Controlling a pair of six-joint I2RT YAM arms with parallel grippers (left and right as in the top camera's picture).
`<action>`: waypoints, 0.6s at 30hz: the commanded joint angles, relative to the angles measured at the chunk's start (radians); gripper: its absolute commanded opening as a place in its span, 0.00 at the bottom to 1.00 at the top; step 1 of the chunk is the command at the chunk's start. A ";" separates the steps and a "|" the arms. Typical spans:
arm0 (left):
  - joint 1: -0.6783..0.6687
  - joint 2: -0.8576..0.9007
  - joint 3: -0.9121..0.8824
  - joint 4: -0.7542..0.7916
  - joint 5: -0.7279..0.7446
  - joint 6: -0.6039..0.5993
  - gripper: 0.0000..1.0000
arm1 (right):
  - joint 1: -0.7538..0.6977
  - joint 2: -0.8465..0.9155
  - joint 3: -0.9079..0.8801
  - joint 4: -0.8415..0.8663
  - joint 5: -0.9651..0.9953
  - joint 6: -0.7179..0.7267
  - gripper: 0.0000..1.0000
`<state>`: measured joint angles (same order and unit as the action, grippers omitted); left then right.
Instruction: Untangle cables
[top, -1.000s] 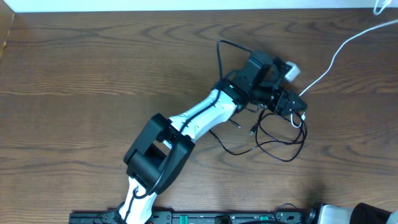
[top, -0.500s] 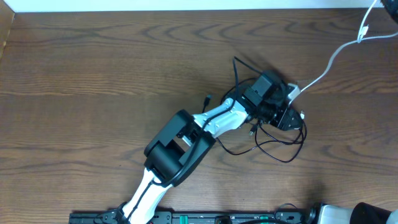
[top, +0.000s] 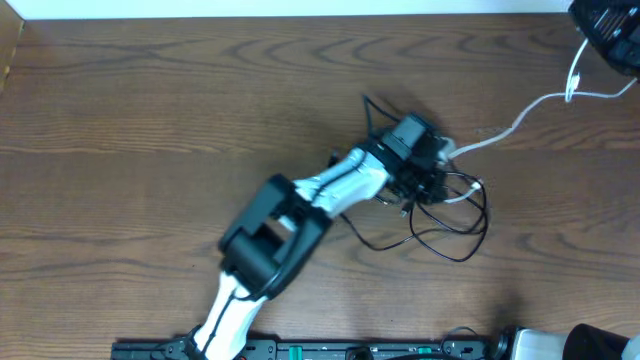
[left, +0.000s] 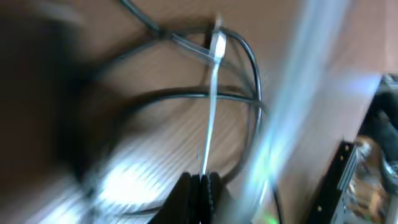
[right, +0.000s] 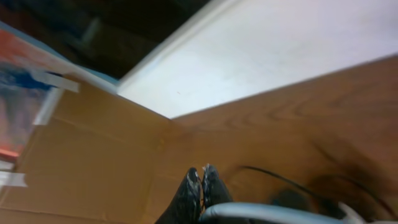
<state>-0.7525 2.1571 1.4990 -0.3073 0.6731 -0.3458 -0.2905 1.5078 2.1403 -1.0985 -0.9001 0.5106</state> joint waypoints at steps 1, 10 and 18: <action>0.071 -0.236 0.024 -0.101 -0.120 0.089 0.07 | 0.003 0.028 0.005 -0.027 0.034 -0.110 0.01; 0.218 -0.558 0.024 -0.252 0.020 0.108 0.07 | 0.022 0.118 0.005 -0.109 0.034 -0.261 0.01; 0.231 -0.586 0.024 -0.218 0.049 0.066 0.07 | 0.045 0.207 0.005 -0.196 -0.076 -0.537 0.01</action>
<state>-0.5243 1.5734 1.5154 -0.5461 0.6876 -0.2619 -0.2661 1.6924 2.1403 -1.2713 -0.8944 0.1761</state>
